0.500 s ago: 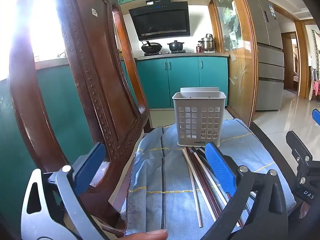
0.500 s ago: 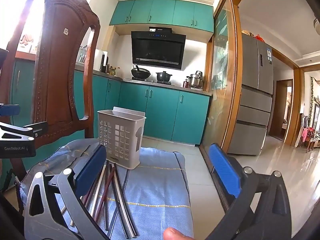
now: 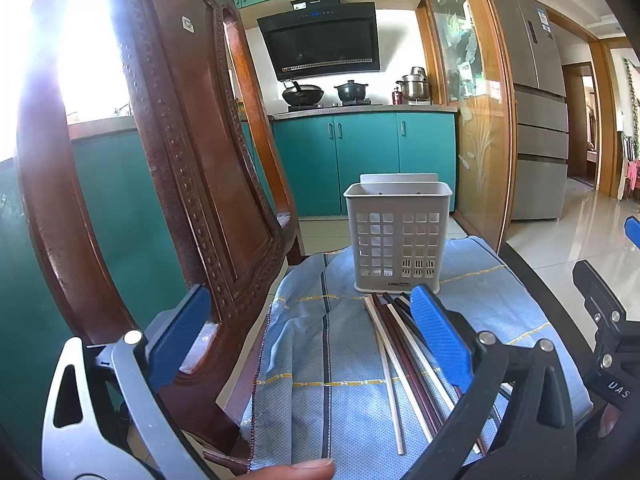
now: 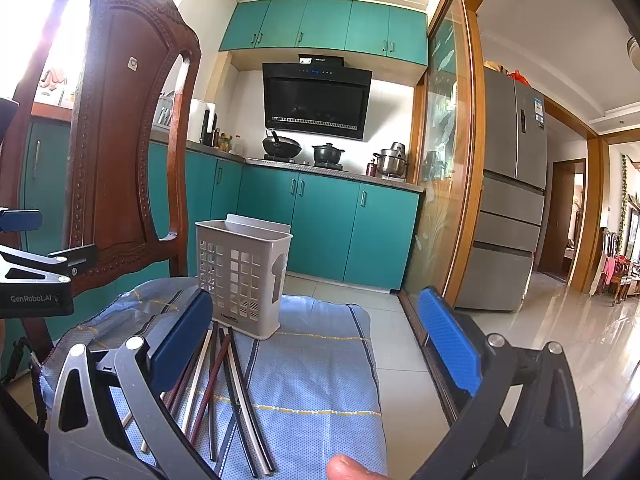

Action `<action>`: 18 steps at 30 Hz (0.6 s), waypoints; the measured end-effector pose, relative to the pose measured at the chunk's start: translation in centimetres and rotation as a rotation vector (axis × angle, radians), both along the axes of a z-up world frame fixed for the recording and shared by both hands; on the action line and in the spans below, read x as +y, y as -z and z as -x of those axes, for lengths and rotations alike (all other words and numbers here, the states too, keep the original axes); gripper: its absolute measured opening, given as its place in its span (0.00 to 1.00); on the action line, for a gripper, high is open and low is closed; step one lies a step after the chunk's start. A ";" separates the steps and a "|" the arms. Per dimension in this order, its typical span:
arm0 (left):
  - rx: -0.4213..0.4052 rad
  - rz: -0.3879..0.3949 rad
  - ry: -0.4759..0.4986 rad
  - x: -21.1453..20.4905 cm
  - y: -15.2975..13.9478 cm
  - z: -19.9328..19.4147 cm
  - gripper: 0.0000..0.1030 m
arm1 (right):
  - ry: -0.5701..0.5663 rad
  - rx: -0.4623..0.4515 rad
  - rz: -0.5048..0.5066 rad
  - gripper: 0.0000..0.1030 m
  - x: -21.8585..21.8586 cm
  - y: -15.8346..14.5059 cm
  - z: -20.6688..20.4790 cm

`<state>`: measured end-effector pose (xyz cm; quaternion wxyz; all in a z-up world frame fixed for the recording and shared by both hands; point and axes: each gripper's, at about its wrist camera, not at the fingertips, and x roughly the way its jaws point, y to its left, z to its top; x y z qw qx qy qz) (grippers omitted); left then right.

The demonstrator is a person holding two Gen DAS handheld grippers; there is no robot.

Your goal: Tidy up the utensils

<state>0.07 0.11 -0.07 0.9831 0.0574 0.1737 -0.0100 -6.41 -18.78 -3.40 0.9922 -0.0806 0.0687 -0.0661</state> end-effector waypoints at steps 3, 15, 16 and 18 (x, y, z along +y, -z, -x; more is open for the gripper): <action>0.001 -0.002 0.000 0.0 0.0 0.0 0.97 | -0.001 0.000 0.000 0.98 0.0 0.0 0.0; 0.002 -0.003 0.001 -0.1 0.0 -0.3 0.97 | -0.004 -0.002 -0.008 0.98 0.0 -0.2 0.0; 0.003 -0.002 0.001 0.0 0.0 -0.3 0.97 | -0.004 -0.002 -0.008 0.98 0.1 -0.3 0.1; 0.003 -0.003 0.001 -0.1 0.0 -0.3 0.97 | -0.004 -0.003 -0.008 0.98 0.1 -0.3 0.1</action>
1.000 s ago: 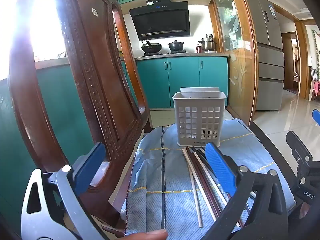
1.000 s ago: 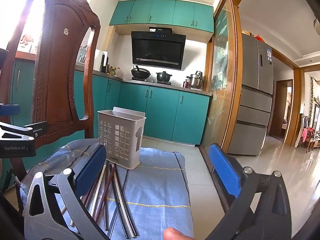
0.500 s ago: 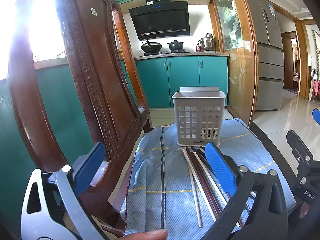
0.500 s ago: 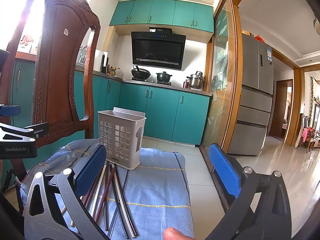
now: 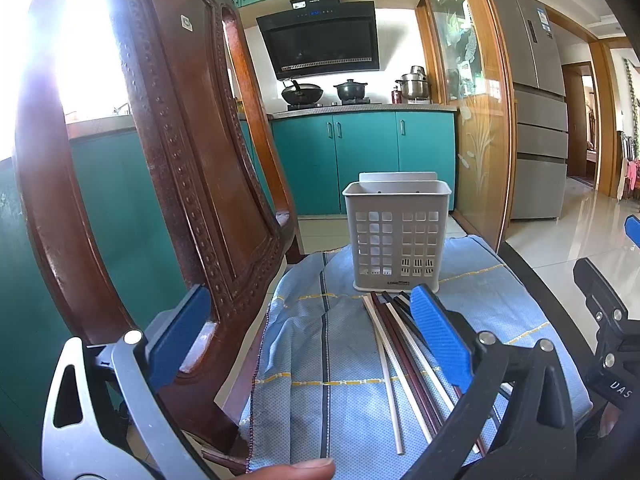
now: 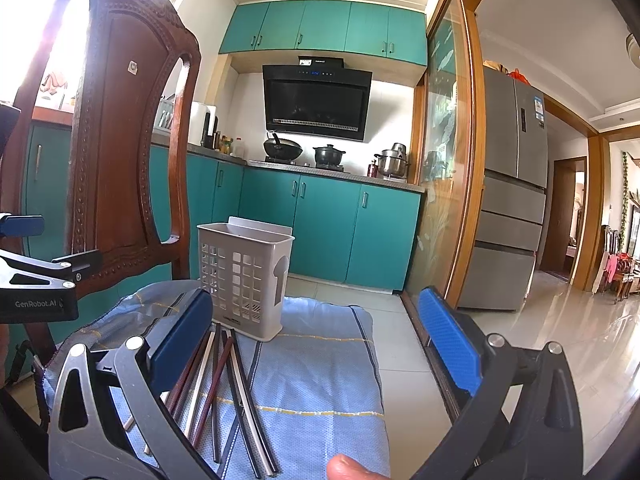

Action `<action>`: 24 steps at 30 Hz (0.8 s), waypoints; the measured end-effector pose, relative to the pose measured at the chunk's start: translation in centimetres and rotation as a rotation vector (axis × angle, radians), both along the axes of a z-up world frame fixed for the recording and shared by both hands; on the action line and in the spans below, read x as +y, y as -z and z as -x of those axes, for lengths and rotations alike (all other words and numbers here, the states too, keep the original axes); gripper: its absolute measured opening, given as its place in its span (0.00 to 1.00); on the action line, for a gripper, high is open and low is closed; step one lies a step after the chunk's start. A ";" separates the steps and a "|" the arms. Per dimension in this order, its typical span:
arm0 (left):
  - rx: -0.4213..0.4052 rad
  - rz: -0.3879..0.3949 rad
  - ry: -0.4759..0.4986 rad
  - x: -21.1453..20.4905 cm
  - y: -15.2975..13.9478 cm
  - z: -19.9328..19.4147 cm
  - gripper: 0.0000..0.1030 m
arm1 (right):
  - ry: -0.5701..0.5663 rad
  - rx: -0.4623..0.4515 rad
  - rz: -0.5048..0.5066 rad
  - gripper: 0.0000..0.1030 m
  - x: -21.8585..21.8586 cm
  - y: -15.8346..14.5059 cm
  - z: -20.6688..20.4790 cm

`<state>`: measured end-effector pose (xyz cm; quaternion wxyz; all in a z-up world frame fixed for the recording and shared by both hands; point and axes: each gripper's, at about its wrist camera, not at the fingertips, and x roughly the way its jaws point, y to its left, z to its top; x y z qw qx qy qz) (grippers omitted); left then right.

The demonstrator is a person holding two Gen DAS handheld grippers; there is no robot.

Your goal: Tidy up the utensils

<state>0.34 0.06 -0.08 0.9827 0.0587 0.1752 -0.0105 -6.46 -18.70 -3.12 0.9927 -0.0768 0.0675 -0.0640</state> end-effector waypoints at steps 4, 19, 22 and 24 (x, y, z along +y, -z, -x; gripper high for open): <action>0.000 -0.001 -0.001 0.0 0.0 0.0 0.97 | -0.001 -0.002 0.001 0.98 0.0 0.1 0.0; 0.003 -0.003 -0.005 0.0 0.4 -0.1 0.97 | 0.002 -0.010 0.006 0.98 0.2 0.1 0.1; 0.005 -0.003 -0.005 -0.1 0.5 0.0 0.97 | 0.001 -0.011 0.008 0.98 0.3 0.1 0.1; 0.007 -0.006 -0.005 -0.2 0.5 -0.1 0.97 | 0.001 -0.012 0.010 0.98 0.3 0.1 0.1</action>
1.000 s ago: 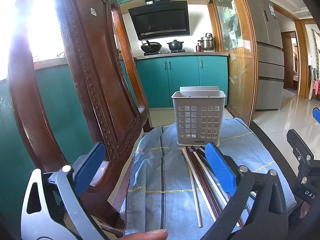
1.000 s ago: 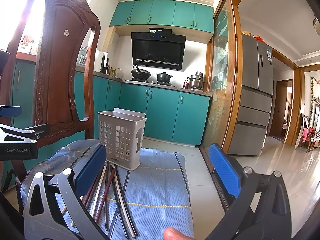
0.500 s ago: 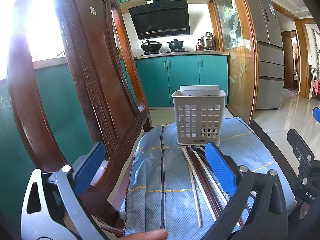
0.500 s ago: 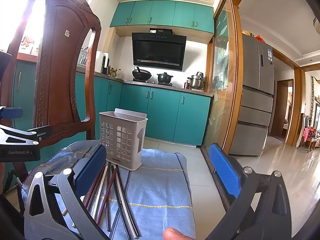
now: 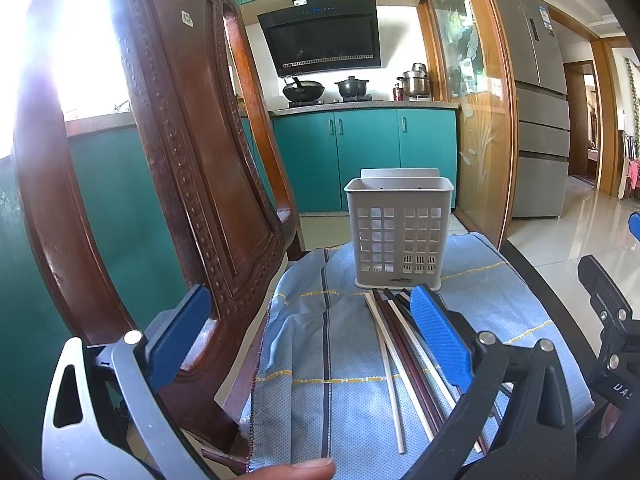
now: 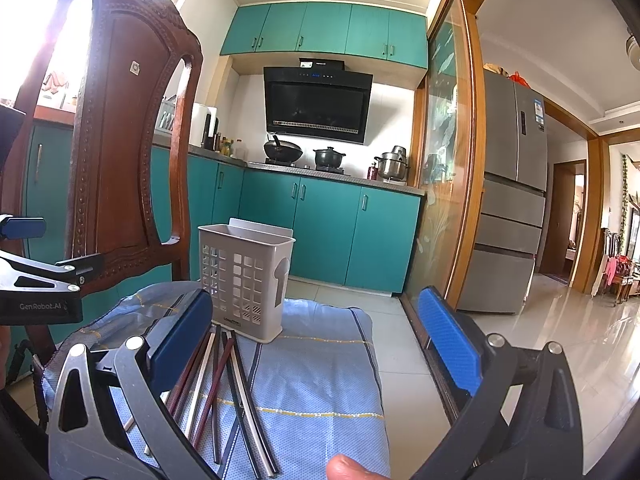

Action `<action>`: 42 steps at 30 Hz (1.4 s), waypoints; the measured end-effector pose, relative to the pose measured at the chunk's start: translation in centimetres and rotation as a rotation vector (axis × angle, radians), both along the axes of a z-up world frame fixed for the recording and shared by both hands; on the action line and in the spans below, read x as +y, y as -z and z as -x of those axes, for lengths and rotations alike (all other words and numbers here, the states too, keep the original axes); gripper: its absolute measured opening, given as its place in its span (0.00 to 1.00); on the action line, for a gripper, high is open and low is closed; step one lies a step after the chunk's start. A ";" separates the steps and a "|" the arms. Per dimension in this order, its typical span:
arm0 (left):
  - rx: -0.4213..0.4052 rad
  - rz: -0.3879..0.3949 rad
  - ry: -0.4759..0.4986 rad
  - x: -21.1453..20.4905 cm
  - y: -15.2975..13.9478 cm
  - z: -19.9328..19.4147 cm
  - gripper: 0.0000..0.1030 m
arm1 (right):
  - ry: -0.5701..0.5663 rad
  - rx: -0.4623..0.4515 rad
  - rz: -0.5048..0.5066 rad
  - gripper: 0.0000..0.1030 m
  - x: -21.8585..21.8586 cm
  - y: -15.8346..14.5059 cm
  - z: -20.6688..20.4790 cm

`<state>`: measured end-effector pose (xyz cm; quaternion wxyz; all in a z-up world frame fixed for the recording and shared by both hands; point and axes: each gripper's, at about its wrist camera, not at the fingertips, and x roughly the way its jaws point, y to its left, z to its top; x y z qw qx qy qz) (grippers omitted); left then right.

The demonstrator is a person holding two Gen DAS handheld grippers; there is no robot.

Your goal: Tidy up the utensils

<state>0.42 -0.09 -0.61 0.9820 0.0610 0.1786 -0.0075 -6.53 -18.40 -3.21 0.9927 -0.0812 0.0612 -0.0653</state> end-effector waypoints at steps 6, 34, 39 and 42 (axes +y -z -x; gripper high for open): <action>0.001 0.002 0.000 0.0 0.0 -0.1 0.97 | -0.004 -0.006 0.007 0.98 0.2 0.2 0.1; 0.064 -0.015 -0.026 0.5 0.6 -1.2 0.97 | 0.090 0.205 0.052 0.98 -0.5 0.7 -3.8; 0.188 0.033 -0.055 1.7 1.3 -3.1 0.89 | -0.023 0.499 -0.056 0.97 -2.8 1.7 -9.1; 0.268 0.025 -0.021 1.5 1.5 -4.5 0.54 | -0.138 0.632 -0.116 0.79 -2.6 2.1 -12.1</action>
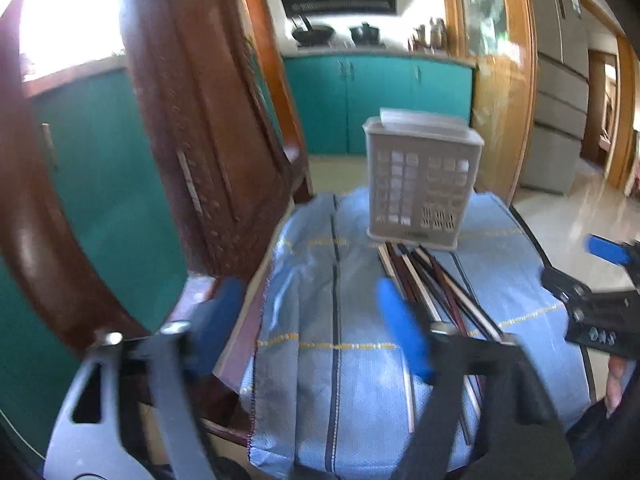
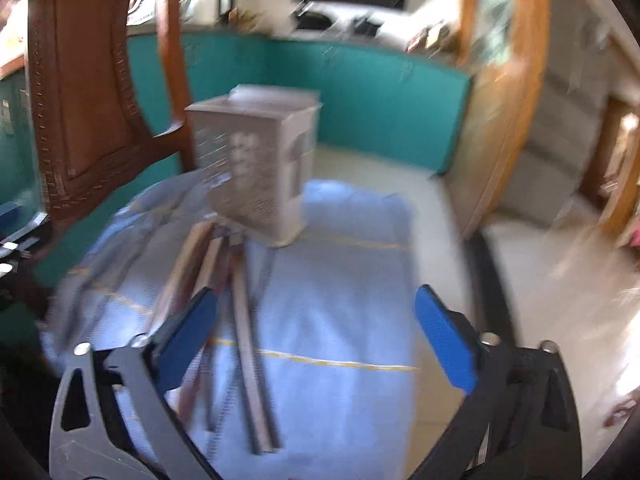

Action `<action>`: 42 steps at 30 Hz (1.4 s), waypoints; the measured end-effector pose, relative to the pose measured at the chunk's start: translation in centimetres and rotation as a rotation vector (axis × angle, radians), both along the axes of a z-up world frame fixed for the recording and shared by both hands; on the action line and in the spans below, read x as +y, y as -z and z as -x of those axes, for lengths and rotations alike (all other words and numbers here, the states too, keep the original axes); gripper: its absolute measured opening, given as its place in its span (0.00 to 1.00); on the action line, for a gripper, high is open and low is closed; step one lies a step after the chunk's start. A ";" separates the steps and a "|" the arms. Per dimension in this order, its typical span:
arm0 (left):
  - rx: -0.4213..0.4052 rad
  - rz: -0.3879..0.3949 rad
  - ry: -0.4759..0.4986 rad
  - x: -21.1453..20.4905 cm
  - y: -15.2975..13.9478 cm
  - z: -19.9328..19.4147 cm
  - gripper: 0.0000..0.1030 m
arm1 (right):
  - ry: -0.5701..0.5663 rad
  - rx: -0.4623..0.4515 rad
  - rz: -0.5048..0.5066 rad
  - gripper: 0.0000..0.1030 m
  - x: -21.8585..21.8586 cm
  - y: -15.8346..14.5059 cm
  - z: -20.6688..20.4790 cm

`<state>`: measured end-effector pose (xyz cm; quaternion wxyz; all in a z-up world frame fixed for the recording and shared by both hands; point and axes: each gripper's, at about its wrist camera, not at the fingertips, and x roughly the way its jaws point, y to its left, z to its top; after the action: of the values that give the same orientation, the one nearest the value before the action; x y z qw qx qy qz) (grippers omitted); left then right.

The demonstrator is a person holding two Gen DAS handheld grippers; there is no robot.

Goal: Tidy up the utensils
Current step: 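Lower both grippers toward the chopsticks lying beside the white caddy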

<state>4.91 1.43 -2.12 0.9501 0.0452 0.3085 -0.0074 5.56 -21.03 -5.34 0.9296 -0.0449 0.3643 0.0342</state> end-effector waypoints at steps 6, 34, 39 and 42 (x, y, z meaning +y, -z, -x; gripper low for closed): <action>0.168 -0.009 0.093 -2.1 -0.5 -4.7 0.20 | -0.104 0.196 0.045 0.35 3.2 3.0 -6.4; 0.443 0.154 0.117 -5.7 8.8 -14.2 0.26 | 0.017 0.434 -0.220 0.08 -0.5 8.1 -9.1; 0.436 0.179 0.115 -5.8 8.6 -13.9 0.26 | 0.094 0.476 -0.383 0.07 -3.6 8.2 -8.4; 0.438 0.186 0.108 -5.7 8.6 -14.0 0.27 | 0.077 0.433 -0.373 0.08 -3.7 7.8 -8.1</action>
<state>18.90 -4.28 -10.71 0.8589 -0.0287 0.5021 -0.0963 13.69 -24.70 -13.14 0.8230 0.1491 0.5432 0.0739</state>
